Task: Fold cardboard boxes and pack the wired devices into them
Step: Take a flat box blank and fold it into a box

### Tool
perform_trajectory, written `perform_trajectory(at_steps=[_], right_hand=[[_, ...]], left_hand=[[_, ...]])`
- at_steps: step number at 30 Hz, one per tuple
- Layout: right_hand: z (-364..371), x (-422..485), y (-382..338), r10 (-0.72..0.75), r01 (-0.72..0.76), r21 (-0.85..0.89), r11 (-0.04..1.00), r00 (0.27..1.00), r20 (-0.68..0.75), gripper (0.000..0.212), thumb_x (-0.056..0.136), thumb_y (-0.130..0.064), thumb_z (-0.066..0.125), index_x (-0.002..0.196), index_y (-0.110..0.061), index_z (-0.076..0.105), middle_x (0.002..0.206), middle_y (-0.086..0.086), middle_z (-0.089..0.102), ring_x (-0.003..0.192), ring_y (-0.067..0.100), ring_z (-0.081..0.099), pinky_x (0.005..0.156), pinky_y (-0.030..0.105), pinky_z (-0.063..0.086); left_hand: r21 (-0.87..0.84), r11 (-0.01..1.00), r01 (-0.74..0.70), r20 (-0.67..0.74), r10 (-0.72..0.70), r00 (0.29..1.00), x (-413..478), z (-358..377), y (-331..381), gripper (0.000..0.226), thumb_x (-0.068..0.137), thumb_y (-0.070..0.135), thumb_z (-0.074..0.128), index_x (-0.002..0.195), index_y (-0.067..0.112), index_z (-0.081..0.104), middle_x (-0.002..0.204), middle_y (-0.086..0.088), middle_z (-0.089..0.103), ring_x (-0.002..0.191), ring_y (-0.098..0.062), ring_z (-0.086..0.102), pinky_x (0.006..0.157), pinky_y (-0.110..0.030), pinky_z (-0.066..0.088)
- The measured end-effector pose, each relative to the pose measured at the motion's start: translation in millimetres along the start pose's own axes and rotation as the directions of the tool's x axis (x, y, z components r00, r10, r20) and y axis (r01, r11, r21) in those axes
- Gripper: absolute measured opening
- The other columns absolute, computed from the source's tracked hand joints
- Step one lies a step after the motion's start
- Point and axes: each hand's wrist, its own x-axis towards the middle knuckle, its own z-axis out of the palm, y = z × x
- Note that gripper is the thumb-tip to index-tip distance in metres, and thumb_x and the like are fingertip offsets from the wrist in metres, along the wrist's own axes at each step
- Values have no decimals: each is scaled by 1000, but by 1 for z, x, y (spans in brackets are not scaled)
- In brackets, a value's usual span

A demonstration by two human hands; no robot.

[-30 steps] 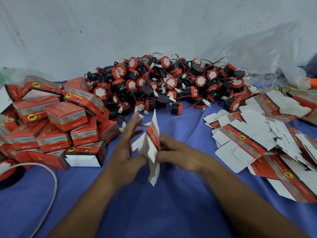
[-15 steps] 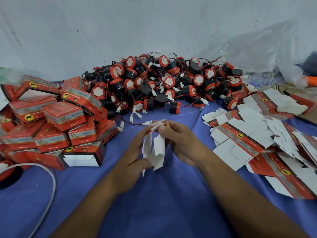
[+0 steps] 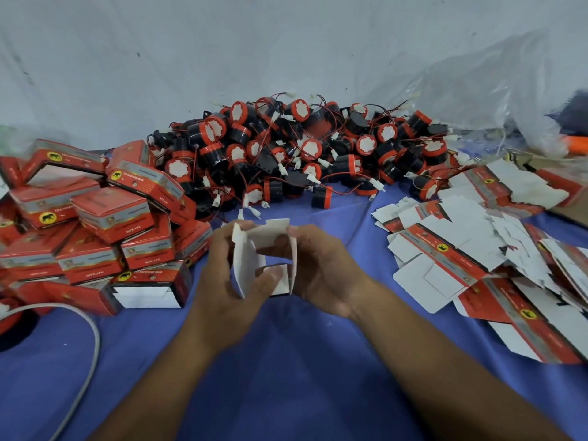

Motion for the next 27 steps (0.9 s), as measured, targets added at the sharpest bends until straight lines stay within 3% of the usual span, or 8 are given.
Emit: perform_trajectory(at_steps=[5,7,10,15,19,23,25,27], right_hand=[[3,2,8,-90,76,-184,980,993,-70,60,88,-38,68,138,-44,36,102,-2,75,88,18,70,81,41,59],[6,1,8,-96,98,-254,962,995,20,36,95,-46,57,131,-37,56,110,-4,70,93,15,68,83,38,58],[10,2,7,-76,50,-240,970,992,-103,47,88,-55,57,116,-18,64,109,4,61,82,17,62,74,34,51],[3,4,5,-145,111,-220,969,979,-146,16,81,-41,70,82,-25,66,92,-3,65,74,15,57,61,30,43],[7,3,3,-165,141,-186,972,979,-117,44,73,-66,75,81,-23,70,78,-3,66,65,12,59,56,25,48],[8,2,6,-183,156,-198,968,975,-126,59,67,-79,57,83,-23,66,82,1,63,79,21,56,71,33,46],[6,2,5,-169,150,-163,975,980,-108,48,80,-70,54,82,-23,65,82,-1,64,81,20,57,75,35,46],[4,1,4,-164,150,-170,974,984,-71,20,86,-41,61,86,-22,64,87,1,62,89,25,55,79,39,42]], left_hand=[[15,995,98,-41,-97,994,1,0,-12,62,77,20,65,134,26,39,127,8,52,116,-8,53,92,-26,49],[40,994,102,-31,-101,994,3,-2,-15,58,77,16,65,130,22,42,120,8,54,110,-8,55,88,-33,52],[125,992,31,34,-35,999,1,0,-15,51,81,22,67,128,22,45,122,10,53,113,-7,53,91,-24,47],[146,981,-124,137,104,985,0,2,-11,62,81,37,68,134,18,43,130,0,50,121,-15,52,99,-17,39],[210,947,-245,196,204,959,2,1,-11,70,78,39,70,138,19,40,143,-10,41,138,-24,39,113,-35,35],[266,937,-226,179,182,967,1,4,-8,66,77,46,70,131,23,40,143,-14,39,138,-28,38,110,-45,38],[279,937,-211,145,176,974,2,6,-5,65,75,47,70,127,22,42,139,-13,41,134,-29,41,109,-44,39],[271,940,-208,122,181,976,1,7,-5,66,74,47,70,125,16,42,136,-10,41,132,-30,42,108,-44,39]])
